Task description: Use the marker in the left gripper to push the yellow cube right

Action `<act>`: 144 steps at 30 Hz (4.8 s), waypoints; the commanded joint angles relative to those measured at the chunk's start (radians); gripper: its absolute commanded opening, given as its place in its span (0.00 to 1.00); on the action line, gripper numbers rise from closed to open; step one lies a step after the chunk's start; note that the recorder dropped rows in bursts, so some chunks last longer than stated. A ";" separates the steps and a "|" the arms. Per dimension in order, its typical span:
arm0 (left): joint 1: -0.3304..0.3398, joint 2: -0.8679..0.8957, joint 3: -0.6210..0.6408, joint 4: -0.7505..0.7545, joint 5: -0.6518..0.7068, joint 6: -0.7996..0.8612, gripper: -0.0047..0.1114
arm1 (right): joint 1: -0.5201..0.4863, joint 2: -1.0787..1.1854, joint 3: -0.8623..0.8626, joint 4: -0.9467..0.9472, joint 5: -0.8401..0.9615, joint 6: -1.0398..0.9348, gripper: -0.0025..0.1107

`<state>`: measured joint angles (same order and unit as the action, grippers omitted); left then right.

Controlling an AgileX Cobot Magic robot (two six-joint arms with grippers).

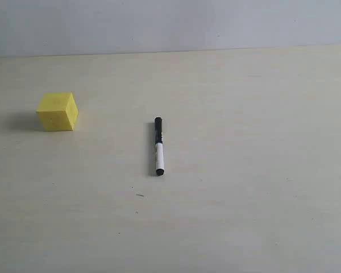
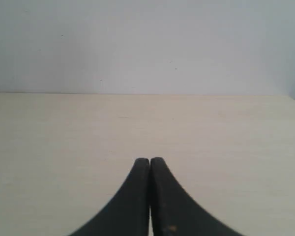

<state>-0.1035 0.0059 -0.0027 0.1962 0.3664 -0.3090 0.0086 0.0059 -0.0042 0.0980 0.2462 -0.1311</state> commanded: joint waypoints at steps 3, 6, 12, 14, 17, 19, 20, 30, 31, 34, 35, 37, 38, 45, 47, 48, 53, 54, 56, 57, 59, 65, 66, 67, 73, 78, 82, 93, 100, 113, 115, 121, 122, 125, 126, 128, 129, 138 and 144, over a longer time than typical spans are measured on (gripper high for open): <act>0.002 -0.006 0.003 0.003 -0.002 0.003 0.04 | -0.006 -0.006 0.004 -0.002 -0.009 0.002 0.02; 0.002 -0.006 0.003 0.003 -0.002 0.003 0.04 | -0.006 -0.006 0.004 -0.002 -0.009 0.002 0.02; 0.002 -0.006 0.003 0.003 -0.002 0.003 0.04 | -0.003 -0.006 0.004 -0.004 -0.009 0.002 0.02; 0.002 -0.006 0.003 0.050 -0.019 0.058 0.04 | -0.003 -0.006 0.004 -0.004 -0.009 0.002 0.02; 0.002 -0.006 0.003 0.087 -0.133 0.055 0.04 | -0.003 -0.006 0.004 -0.004 -0.009 0.002 0.02; 0.002 -0.006 0.003 0.020 -0.250 -0.015 0.04 | -0.003 -0.006 0.004 -0.004 -0.009 0.002 0.02; 0.002 -0.006 0.003 0.010 -0.303 -0.057 0.04 | -0.003 -0.006 0.004 -0.004 -0.009 0.002 0.02; 0.002 -0.006 0.003 -0.026 -0.649 -0.381 0.04 | -0.003 -0.006 0.004 -0.002 -0.009 0.002 0.02; 0.002 -0.006 0.003 -0.028 -0.742 -0.385 0.04 | -0.003 -0.006 0.004 -0.002 -0.009 0.002 0.02; 0.002 -0.006 -0.021 -0.033 -1.119 -0.487 0.04 | -0.003 -0.006 0.004 -0.002 -0.009 0.004 0.02; 0.002 -0.006 -0.062 -0.033 -1.152 -0.511 0.04 | -0.003 -0.006 0.004 -0.002 -0.009 0.004 0.02; 0.002 0.047 -0.217 -0.033 -1.067 -0.504 0.04 | -0.003 -0.006 0.004 -0.002 -0.009 0.004 0.02; 0.002 0.095 -0.310 -0.033 -0.948 -0.490 0.04 | -0.003 -0.006 0.004 -0.002 -0.009 0.004 0.02; 0.002 0.622 -0.797 -0.024 -0.154 -0.299 0.04 | -0.003 -0.006 0.004 -0.002 -0.009 0.002 0.02; -0.002 0.787 -0.878 -0.046 0.097 -0.235 0.04 | -0.003 -0.006 0.004 -0.002 -0.009 0.002 0.02; -0.007 0.868 -0.904 -0.079 0.212 -0.213 0.04 | -0.003 -0.006 0.004 -0.002 -0.009 0.002 0.02; -0.099 1.186 -1.005 -0.427 0.484 0.088 0.04 | -0.003 -0.006 0.004 -0.002 -0.009 0.002 0.02; -0.128 1.229 -1.020 -0.479 0.504 0.142 0.04 | -0.003 -0.006 0.004 -0.002 -0.009 0.002 0.02; -0.222 1.326 -1.061 -0.522 0.512 0.161 0.04 | -0.003 -0.006 0.004 0.000 -0.015 0.002 0.02; -0.278 1.370 -1.081 -0.510 0.506 0.145 0.04 | -0.003 -0.006 0.004 0.000 -0.014 0.002 0.02; -0.384 1.460 -1.140 -0.436 0.490 0.071 0.04 | -0.003 -0.006 0.004 0.000 -0.010 0.002 0.02; -0.608 1.726 -1.384 -0.126 0.587 -0.186 0.04 | -0.003 -0.006 0.004 0.000 -0.010 0.002 0.02; -0.632 1.764 -1.418 -0.097 0.607 -0.219 0.04 | -0.003 -0.006 0.004 0.000 -0.010 0.002 0.02; -0.650 1.809 -1.459 -0.077 0.633 -0.239 0.04 | -0.003 -0.006 0.004 0.000 -0.010 0.002 0.02; -0.678 2.033 -1.636 -0.124 0.740 -0.240 0.04 | -0.003 -0.006 0.004 0.000 -0.010 0.002 0.02; -0.678 2.129 -1.682 -0.154 0.749 -0.238 0.13 | -0.003 -0.006 0.004 0.000 -0.010 0.002 0.02; -0.678 2.165 -1.689 -0.163 0.743 -0.242 0.34 | -0.003 -0.006 0.004 0.000 -0.010 0.002 0.02; -0.678 2.217 -1.689 -0.163 0.701 -0.280 0.47 | -0.003 -0.006 0.004 0.000 -0.010 0.002 0.02; -0.678 2.239 -1.689 -0.163 0.671 -0.287 0.47 | -0.003 -0.006 0.004 0.000 -0.010 0.002 0.02; -0.678 2.259 -1.689 -0.163 0.663 -0.331 0.47 | -0.003 -0.006 0.004 0.000 -0.010 0.002 0.02; -0.678 2.268 -1.689 -0.163 0.663 -0.342 0.47 | -0.003 -0.006 0.004 0.000 -0.010 0.002 0.02; -0.674 2.275 -1.689 -0.163 0.663 -0.346 0.47 | -0.003 -0.006 0.004 0.000 -0.010 0.002 0.02; -0.674 2.275 -1.689 -0.163 0.663 -0.346 0.47 | -0.003 -0.006 0.004 0.000 -0.010 0.002 0.02; -0.674 2.293 -1.689 -0.163 0.667 -0.346 0.33 | -0.003 -0.006 0.004 0.000 -0.010 0.002 0.02; -0.674 2.293 -1.689 -0.163 0.667 -0.342 0.26 | -0.003 -0.006 0.004 0.000 -0.010 0.002 0.02; -0.674 2.282 -1.689 -0.163 0.680 -0.287 0.04 | -0.003 -0.006 0.004 0.000 -0.010 0.002 0.02; -0.674 2.263 -1.693 -0.154 0.682 -0.244 0.04 | -0.003 -0.006 0.004 0.000 -0.010 0.002 0.02; -0.677 1.899 -1.673 0.155 0.855 -0.167 0.04 | -0.003 -0.006 0.004 -0.005 -0.009 0.002 0.02; -0.634 1.616 -1.431 0.413 0.855 -0.220 0.04 | -0.003 -0.006 0.004 -0.002 -0.009 0.002 0.02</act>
<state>-0.7715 1.7461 -1.5464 0.4806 1.2008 -0.4866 0.0086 0.0059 -0.0042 0.0980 0.2440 -0.1311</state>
